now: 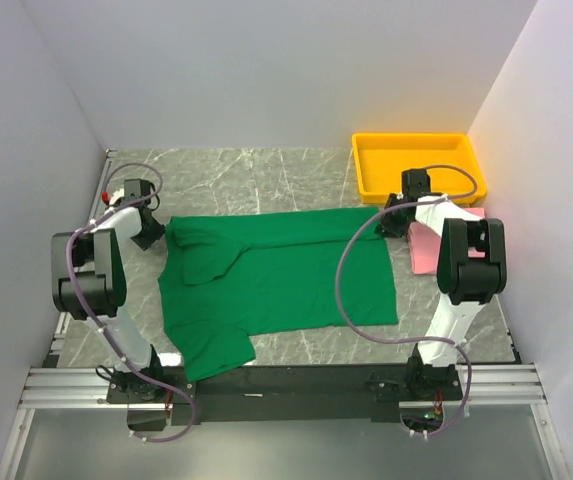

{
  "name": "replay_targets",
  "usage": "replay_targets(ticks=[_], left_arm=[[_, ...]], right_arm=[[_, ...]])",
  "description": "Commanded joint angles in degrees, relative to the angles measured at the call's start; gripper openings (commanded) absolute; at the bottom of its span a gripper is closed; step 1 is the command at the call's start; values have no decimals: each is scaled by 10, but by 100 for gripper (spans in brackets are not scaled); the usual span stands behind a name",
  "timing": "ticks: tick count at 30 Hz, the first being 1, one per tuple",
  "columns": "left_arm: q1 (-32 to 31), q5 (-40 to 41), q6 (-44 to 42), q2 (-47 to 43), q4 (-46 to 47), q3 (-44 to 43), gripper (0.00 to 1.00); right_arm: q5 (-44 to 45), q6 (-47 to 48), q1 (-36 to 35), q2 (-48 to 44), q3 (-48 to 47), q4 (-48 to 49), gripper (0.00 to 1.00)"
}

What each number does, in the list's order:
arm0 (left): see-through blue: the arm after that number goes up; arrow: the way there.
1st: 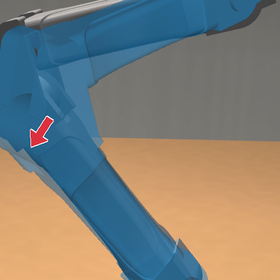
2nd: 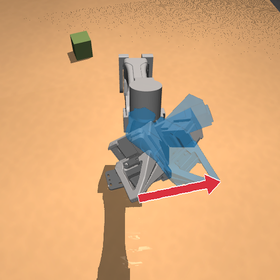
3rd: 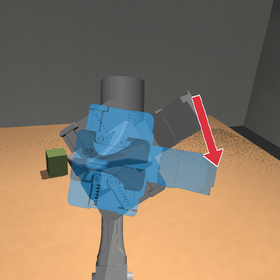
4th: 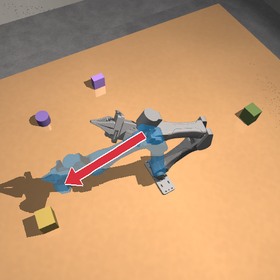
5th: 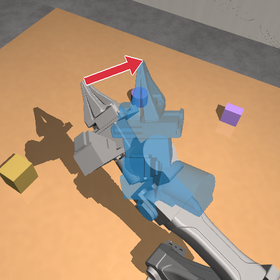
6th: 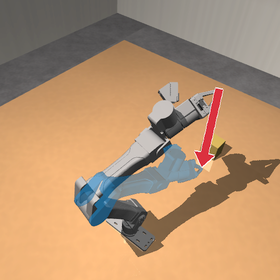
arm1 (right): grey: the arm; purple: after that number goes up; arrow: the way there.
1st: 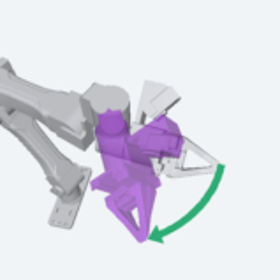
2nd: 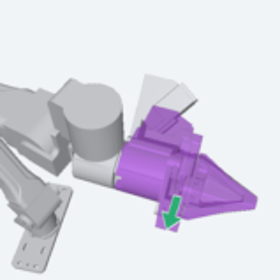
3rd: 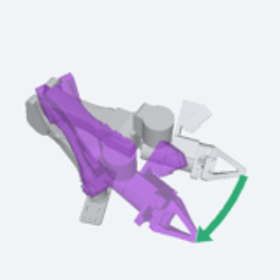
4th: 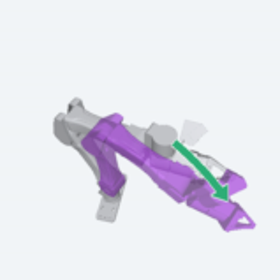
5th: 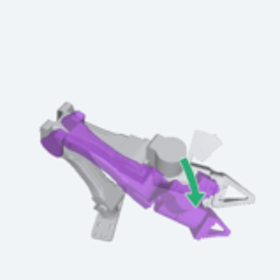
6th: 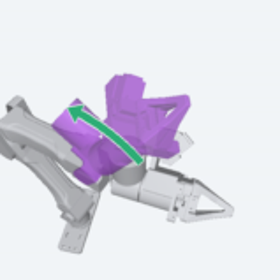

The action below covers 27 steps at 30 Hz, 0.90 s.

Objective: Fold and stack the t-shirts
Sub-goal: Fold the tshirt

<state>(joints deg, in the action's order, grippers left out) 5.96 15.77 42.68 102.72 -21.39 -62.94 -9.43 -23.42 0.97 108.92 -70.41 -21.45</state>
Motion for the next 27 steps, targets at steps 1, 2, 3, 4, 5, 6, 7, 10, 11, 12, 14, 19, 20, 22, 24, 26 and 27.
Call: replay_targets(ticks=[1,2,3,4,5,6,7,10,11,12,14,19,20,22,24,26,27], left_arm=[[-17,29,-18,-77,-4,-7,41],[-28,41,-24,-91,-2,-4,50],[-39,47,-29,-112,-2,-4,54],[-57,51,-31,-119,-5,-7,56],[-78,55,-37,-124,-6,-10,57],[-88,52,-37,-127,-8,-12,57],[-103,45,-37,-125,-8,-17,57],[-121,27,-33,-100,-6,-27,52],[-123,26,-30,-91,-8,-30,47],[-125,23,-30,-72,-8,-35,45],[-125,16,-30,-52,-6,-37,37],[-120,75,-45,26,-55,-58,27],[-118,80,-48,34,-56,-55,26],[-107,95,-51,48,-59,-49,25],[-98,112,-60,58,-67,-52,24],[-84,134,-74,65,-70,-59,24],[-80,138,-80,72,-73,-67,24]], right_arm=[[16,10,-7,-63,9,5,37],[15,13,-28,-70,9,6,37],[15,14,-35,-80,10,11,37],[13,14,-44,-85,11,12,38],[11,16,-57,-88,11,15,38],[9,17,-66,-93,9,17,39],[8,15,-75,-93,8,20,40],[-10,13,-105,-93,5,38,41],[-15,10,-112,-89,3,41,41],[-29,7,-123,-79,-2,50,42],[-42,2,-131,-65,-9,55,42],[-67,-10,-147,-7,-31,59,42],[-67,-8,-150,1,-37,54,42],[-58,-4,-156,11,-44,44,42],[-52,-4,-163,13,-46,41,42],[-45,-4,-166,14,-50,38,42],[-40,-4,-165,13,-52,36,42]])
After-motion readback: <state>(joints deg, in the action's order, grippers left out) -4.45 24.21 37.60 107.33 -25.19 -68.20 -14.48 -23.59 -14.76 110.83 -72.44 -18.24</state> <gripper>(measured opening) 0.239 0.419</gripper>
